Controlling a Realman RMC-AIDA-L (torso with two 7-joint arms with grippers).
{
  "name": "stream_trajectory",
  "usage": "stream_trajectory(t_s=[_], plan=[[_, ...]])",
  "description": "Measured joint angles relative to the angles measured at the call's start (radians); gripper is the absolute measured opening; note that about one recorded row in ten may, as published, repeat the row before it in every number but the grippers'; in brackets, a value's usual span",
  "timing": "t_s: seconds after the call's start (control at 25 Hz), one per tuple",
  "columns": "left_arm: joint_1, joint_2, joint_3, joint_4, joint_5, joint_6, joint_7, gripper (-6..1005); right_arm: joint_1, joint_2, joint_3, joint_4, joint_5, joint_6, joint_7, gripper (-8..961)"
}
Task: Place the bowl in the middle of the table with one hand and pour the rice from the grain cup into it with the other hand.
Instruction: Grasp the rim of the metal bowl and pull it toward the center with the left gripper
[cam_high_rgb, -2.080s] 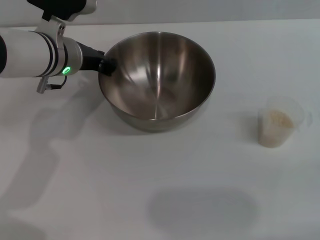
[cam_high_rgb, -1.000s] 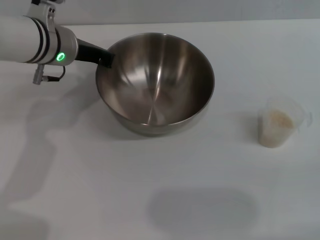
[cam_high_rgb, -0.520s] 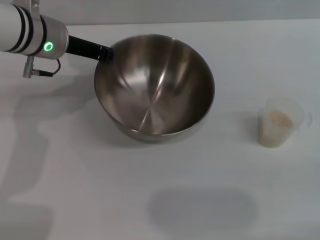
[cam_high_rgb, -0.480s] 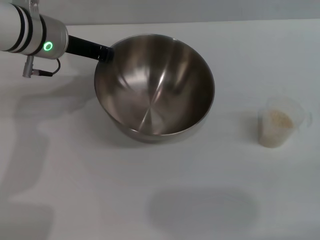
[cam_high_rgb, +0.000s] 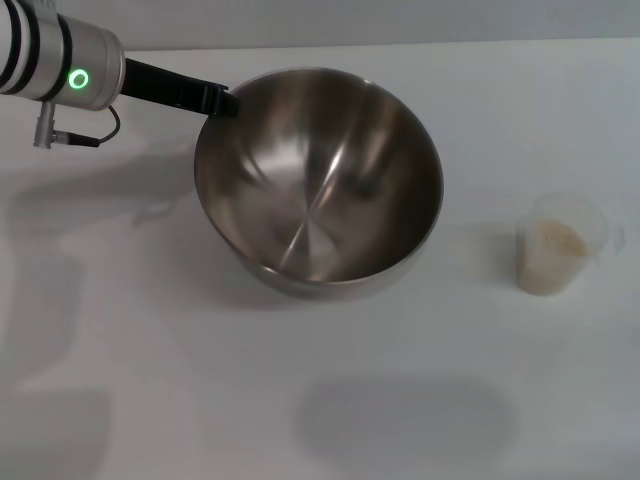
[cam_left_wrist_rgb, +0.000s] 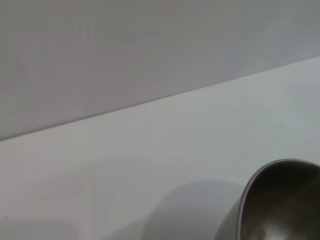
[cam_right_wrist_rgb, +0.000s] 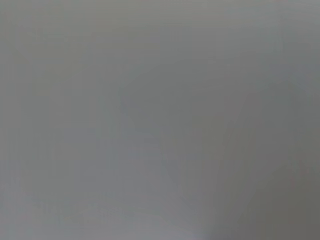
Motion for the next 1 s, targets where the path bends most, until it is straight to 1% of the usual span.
stream_trajectory(t_s=[0.04,0.2,0.36,0.52,0.64,0.68,0.8,0.84,0.88,1.0], plan=[[0.0,0.0,0.0,0.0,0.0,0.0,0.0,42,0.0,0.0,0.0,0.0,0.0,0.0,0.0,815],[-0.035,0.006,-0.073,0.052,-0.03,-0.063,0.055,42,0.005,0.0,0.0,0.0,0.0,0.01,0.0,815],[-0.038,0.007,-0.084,0.057,-0.03,-0.083,0.061,42,0.005,0.0,0.0,0.0,0.0,0.011,0.0,815],[-0.031,0.014,-0.085,0.055,-0.029,-0.109,0.068,42,0.005,0.0,-0.001,0.0,0.0,0.011,0.0,815],[-0.014,0.016,-0.085,0.045,-0.026,-0.127,0.069,42,0.005,0.0,-0.002,0.0,-0.001,0.011,0.0,815],[0.01,0.016,-0.085,0.021,-0.026,-0.143,0.069,42,0.005,0.0,-0.002,0.0,-0.002,0.011,0.0,815],[0.029,0.013,-0.084,0.003,-0.026,-0.15,0.067,42,0.005,0.0,-0.008,0.0,-0.002,0.012,0.0,815],[0.036,0.011,-0.083,-0.002,-0.026,-0.152,0.067,42,0.005,0.0,-0.008,0.0,-0.002,0.012,0.0,815],[0.051,0.004,-0.079,-0.007,-0.026,-0.16,0.067,42,0.005,0.0,-0.011,0.0,-0.002,0.012,0.0,815],[0.059,-0.001,-0.078,-0.007,-0.026,-0.162,0.071,42,0.007,0.0,-0.012,0.0,-0.002,0.012,0.0,815]])
